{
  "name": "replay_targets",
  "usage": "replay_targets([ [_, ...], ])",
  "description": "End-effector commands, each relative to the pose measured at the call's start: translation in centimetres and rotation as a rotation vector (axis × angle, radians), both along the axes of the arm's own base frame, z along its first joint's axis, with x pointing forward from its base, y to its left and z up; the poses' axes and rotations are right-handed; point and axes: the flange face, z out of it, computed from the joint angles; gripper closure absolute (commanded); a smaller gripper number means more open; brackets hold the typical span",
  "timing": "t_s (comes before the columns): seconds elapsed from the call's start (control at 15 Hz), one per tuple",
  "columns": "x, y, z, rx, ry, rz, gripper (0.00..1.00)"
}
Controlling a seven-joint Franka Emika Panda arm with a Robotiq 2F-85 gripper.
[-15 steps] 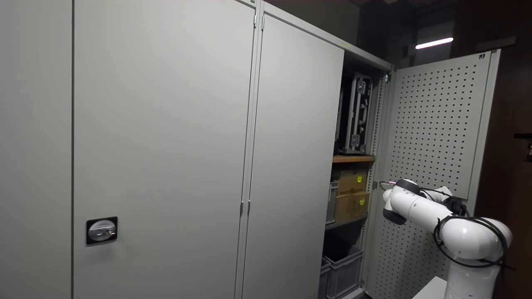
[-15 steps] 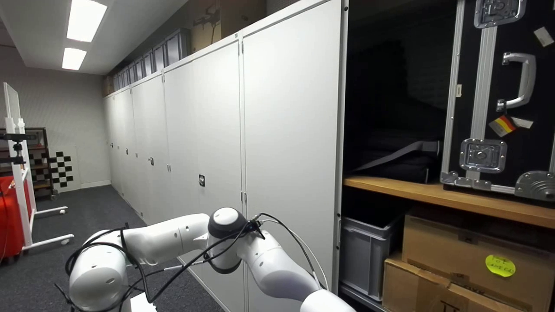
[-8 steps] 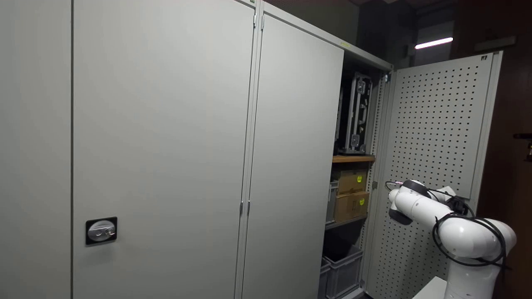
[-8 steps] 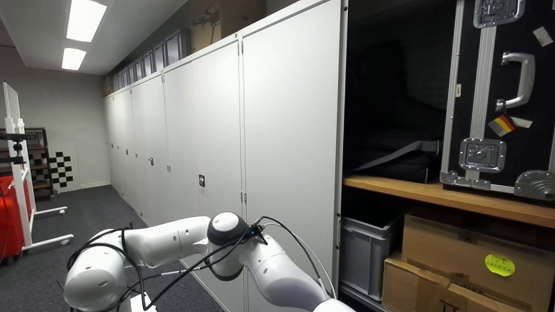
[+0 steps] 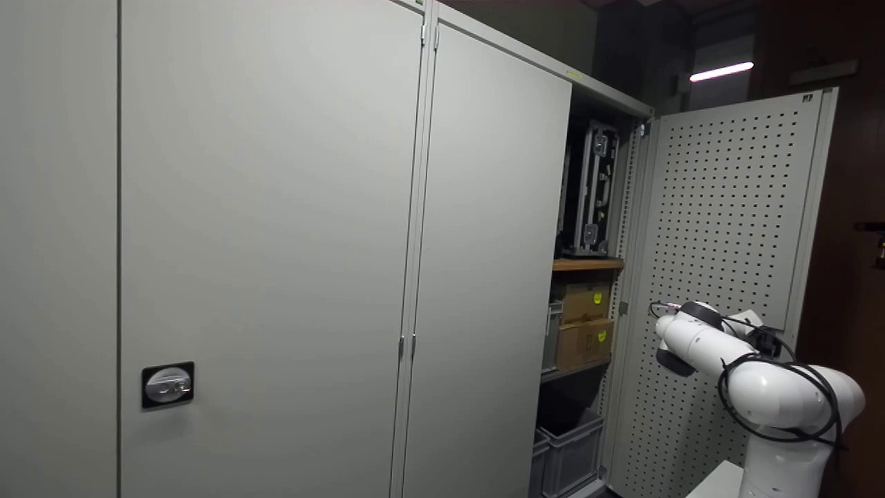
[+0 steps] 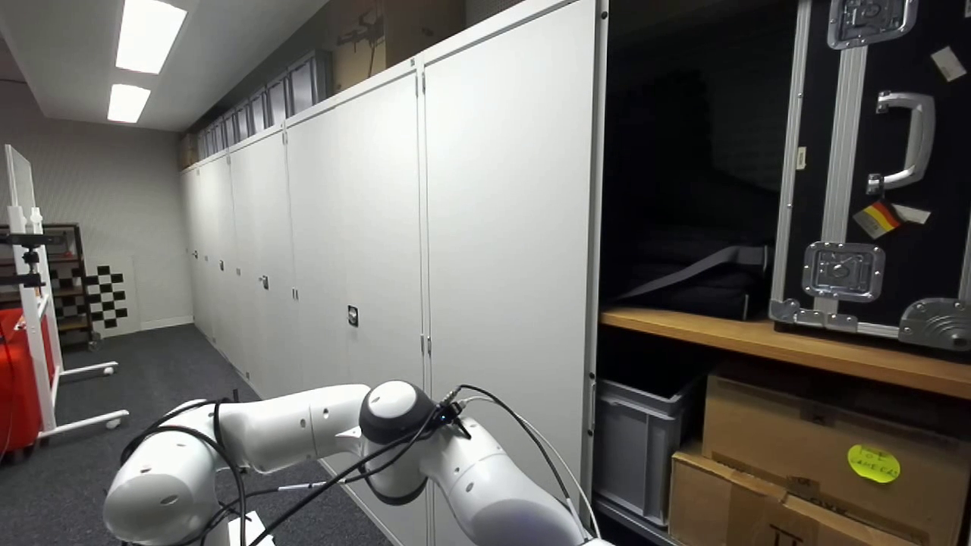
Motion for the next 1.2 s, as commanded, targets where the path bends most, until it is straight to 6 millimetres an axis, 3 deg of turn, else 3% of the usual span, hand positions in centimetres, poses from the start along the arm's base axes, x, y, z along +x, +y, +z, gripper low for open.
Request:
replay_targets([
  [0.0, 3.6, -0.7, 3.9, -0.094, -0.007, 0.101, 1.0],
  [1.13, 3.4, -2.1, 4.0, -0.102, -0.034, 0.125, 1.0],
])
